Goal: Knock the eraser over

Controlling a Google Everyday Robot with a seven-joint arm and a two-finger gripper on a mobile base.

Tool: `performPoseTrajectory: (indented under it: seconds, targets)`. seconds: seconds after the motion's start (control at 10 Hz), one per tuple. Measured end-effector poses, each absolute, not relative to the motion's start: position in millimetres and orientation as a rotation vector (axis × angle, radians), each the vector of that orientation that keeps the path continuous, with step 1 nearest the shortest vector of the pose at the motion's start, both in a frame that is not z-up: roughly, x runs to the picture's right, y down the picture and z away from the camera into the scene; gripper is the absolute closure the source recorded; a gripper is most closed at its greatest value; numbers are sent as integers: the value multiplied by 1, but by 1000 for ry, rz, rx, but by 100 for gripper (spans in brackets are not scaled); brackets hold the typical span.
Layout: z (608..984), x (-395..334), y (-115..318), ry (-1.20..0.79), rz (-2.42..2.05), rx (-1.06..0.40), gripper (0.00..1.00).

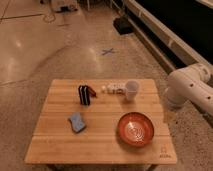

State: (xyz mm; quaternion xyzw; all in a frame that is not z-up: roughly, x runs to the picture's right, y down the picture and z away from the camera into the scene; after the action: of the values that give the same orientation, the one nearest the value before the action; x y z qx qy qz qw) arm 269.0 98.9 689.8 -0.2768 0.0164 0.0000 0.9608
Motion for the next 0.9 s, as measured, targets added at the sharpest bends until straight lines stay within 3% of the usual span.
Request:
performPoseTrajectory:
  seconds: [0.9]
  targets:
    - [731,141,74,-12,-226,-531,35]
